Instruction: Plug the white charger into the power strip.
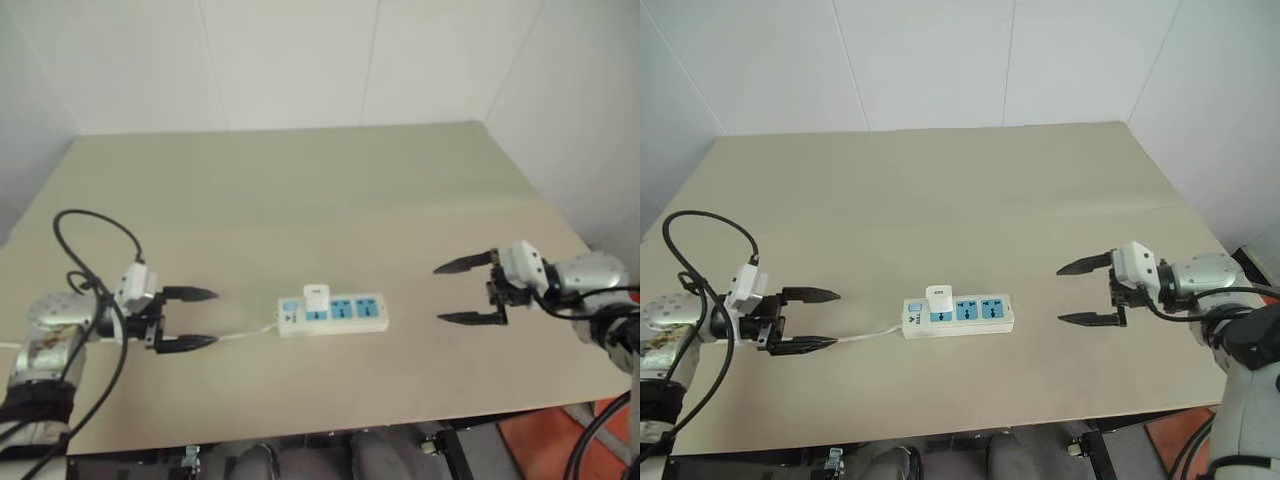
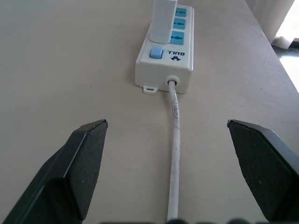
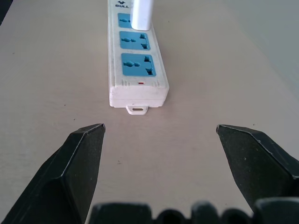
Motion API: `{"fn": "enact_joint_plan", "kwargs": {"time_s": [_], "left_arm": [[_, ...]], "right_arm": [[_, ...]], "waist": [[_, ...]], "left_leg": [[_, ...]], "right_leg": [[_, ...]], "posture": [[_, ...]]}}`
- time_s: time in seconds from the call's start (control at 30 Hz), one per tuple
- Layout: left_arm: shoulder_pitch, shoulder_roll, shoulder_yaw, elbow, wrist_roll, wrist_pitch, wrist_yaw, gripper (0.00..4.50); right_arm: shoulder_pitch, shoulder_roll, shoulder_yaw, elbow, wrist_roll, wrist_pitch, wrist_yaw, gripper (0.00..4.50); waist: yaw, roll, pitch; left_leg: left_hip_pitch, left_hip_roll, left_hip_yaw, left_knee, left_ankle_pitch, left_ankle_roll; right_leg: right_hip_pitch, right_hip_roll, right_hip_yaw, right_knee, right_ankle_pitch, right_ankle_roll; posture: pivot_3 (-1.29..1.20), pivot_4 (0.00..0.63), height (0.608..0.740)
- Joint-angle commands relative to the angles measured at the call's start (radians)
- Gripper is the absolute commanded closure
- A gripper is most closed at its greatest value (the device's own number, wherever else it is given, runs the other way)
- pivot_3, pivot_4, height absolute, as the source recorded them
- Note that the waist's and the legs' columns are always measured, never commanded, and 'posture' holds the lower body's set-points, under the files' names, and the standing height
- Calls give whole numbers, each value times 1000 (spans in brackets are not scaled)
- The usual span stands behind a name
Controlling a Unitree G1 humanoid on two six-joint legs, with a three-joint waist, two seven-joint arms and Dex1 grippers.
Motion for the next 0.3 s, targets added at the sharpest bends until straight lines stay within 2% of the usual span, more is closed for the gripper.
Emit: {"fn": "enact_joint_plan", "kwargs": {"time_s": [0.03,0.3], "left_arm": [[-32,13,-8,18,0,-22,-13,18],[-83,-14,-55,27,-11,25,-12,18]], "right_arm": [[17,3,-4,25,-9,-51,-12,0],[110,-4,-8,25,-16,-107,-82,0]], "waist": [[-1,0,0],[-2,0,0]], "left_leg": [[-1,0,0,0,0,0],[-1,-1,0,0,0,0]], "right_leg": [[0,0,0,0,0,0],[-1,-1,0,0,0,0]], "posture": [[0,150,740],[0,150,740]]}}
